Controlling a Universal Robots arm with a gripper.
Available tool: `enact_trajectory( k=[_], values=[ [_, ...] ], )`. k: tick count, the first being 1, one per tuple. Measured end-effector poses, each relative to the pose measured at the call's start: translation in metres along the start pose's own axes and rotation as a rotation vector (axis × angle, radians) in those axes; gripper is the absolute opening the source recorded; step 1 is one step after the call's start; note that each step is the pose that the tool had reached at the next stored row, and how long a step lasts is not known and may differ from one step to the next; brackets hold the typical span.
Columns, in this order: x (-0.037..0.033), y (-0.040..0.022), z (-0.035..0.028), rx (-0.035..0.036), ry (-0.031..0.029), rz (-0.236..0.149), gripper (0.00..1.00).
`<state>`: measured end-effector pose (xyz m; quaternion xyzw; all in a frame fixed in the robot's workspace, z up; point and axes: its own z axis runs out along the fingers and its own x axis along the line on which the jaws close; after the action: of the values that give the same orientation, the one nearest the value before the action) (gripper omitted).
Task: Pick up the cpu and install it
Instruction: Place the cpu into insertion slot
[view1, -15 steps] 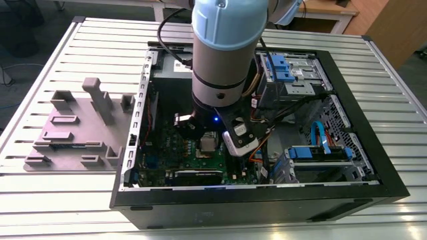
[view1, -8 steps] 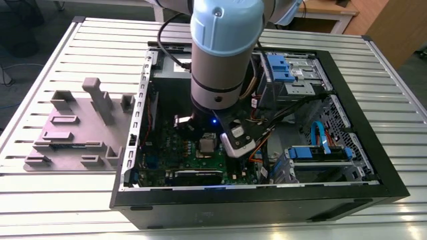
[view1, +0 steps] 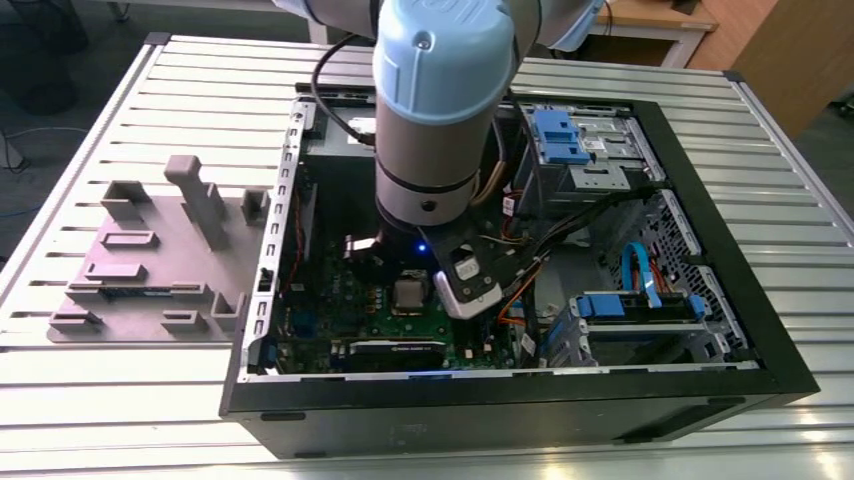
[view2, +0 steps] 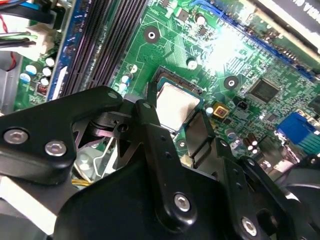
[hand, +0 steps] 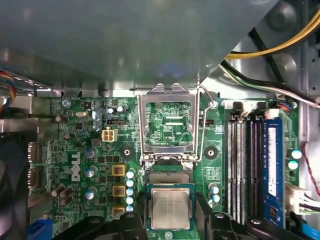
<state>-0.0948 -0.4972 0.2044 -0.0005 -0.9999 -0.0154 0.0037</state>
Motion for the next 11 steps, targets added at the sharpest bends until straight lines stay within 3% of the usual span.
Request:
enact_trajectory(
  k=[4, 11],
  values=[
    [0.0002, -0.0002, 0.0066, 0.0001, -0.0001, 0.0, 0.47],
    [0.0003, -0.0003, 0.0108, 0.0002, -0.0001, 0.0, 0.47]
  ],
)
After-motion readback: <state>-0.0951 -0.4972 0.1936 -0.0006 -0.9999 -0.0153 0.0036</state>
